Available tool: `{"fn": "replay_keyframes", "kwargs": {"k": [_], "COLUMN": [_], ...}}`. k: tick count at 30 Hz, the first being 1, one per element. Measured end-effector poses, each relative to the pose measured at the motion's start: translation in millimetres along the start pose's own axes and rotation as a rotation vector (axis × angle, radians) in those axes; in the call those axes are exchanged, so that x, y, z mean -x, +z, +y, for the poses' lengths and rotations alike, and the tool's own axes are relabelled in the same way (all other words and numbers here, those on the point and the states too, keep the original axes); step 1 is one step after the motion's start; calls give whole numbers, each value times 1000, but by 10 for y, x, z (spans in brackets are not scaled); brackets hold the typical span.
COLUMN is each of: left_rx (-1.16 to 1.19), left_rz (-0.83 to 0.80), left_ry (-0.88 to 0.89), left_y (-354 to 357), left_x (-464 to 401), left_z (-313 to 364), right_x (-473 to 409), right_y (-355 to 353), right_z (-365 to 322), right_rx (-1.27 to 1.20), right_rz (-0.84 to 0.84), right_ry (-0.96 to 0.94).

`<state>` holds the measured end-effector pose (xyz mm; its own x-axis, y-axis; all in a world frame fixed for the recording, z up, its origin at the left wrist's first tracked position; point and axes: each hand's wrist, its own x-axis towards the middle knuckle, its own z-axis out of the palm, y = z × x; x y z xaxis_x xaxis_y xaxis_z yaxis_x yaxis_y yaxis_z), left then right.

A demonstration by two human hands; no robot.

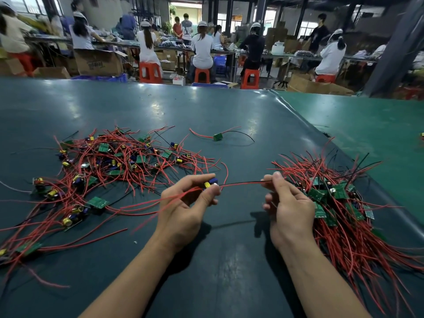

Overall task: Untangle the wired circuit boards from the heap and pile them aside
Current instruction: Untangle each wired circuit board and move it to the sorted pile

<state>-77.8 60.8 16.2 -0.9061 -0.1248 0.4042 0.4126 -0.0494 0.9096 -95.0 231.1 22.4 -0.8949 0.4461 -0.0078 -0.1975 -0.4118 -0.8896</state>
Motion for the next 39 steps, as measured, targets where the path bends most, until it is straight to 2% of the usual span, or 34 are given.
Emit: {"fn": "replay_keyframes", "kwargs": {"k": [4, 7, 9, 11, 14, 22, 28, 30, 33, 36, 39], "left_rx": [61, 52, -9, -65, -59, -58, -62, -66, 212, 595, 599], "left_rz": [62, 87, 6, -95, -82, 115, 244, 276, 315, 260, 125], "left_ry": [-12, -9, -5, 1, -7, 123, 216, 210, 79, -196, -391], "left_y": [-20, -25, -12, 5, 8, -9, -34, -57, -81, -112, -89], "left_x": [8, 17, 44, 82, 88, 40, -9, -29, -86, -127, -97], "left_z": [-13, -21, -23, -31, -35, -13, 22, 27, 78, 135, 139], "right_x": [19, 180, 306, 346, 280, -11, 17, 15, 51, 99, 115], "right_y": [2, 55, 105, 120, 108, -9, -35, -39, -31, -21, -11], "right_z": [12, 64, 106, 134, 108, -2, 88, 108, 155, 172, 130], "right_rx": [-27, 77, 193, 277, 279, 29, 106, 169, 357, 454, 492], "right_rz": [5, -234, -422, -475, -400, -39, -77, -91, -148, -257, -278], "right_ry": [42, 148, 188, 152, 104, 75, 161, 135, 10, -49, -85]}}
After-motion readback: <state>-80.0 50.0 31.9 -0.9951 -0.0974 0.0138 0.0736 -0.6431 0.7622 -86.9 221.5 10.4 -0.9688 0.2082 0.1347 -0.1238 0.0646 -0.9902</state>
